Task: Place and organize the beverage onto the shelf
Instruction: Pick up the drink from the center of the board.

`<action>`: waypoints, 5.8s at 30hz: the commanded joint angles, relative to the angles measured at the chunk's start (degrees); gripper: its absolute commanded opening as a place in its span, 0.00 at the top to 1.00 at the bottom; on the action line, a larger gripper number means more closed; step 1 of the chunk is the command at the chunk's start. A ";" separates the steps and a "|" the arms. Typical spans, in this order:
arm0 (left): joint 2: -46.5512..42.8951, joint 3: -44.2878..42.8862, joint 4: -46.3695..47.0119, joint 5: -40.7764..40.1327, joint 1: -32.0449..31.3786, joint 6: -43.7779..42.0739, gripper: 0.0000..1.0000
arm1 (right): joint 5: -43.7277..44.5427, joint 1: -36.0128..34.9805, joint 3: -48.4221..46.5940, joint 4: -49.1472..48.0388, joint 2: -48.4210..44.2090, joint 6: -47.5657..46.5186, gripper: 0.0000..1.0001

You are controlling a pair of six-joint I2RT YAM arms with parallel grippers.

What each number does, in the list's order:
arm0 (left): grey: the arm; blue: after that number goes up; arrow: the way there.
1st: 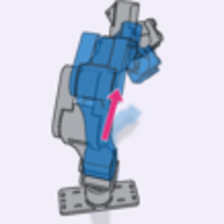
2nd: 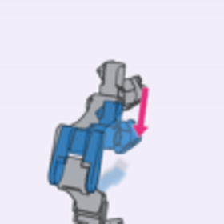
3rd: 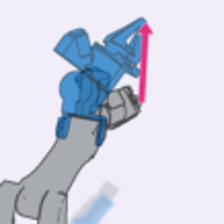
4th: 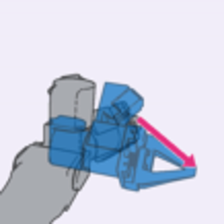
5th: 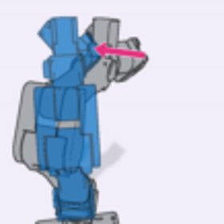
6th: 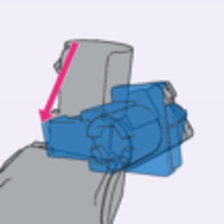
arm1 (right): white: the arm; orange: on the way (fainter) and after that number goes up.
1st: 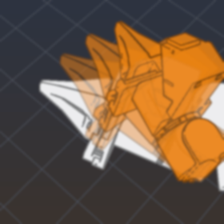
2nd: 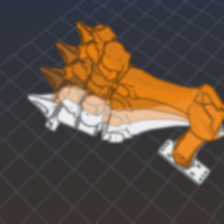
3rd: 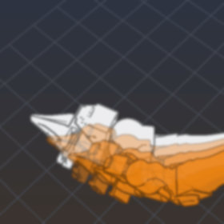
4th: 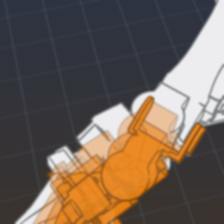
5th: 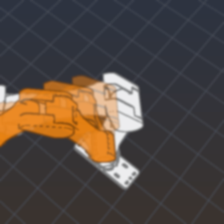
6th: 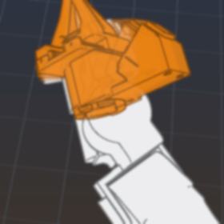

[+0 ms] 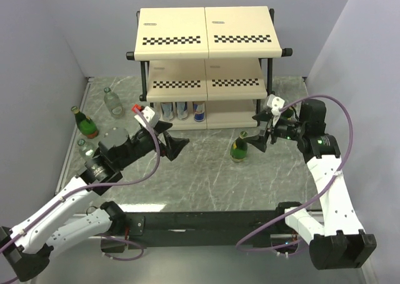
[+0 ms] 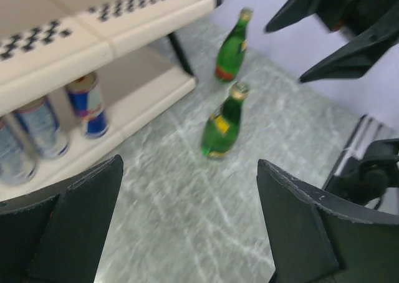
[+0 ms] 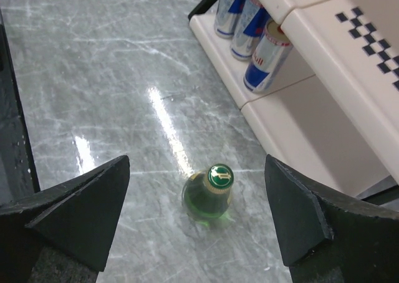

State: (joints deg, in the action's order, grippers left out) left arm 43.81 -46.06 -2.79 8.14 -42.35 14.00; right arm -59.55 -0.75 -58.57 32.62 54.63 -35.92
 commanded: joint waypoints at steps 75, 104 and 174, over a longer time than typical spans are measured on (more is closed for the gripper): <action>-7.60 4.40 -12.86 -20.27 0.60 -7.32 0.17 | 33.97 -15.77 5.21 -9.95 6.45 14.04 0.29; -7.60 4.40 -12.94 -20.18 0.78 -7.58 0.17 | 35.29 -17.00 7.68 -9.42 8.65 13.95 0.36; -7.08 4.23 -13.03 -19.66 1.30 -7.58 0.15 | 35.64 -17.35 3.72 -3.88 5.22 10.26 1.00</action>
State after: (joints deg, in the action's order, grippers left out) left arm 36.62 -41.25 -17.06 -11.86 -41.32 6.68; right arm -23.92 -17.65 -50.68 30.26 62.92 -24.53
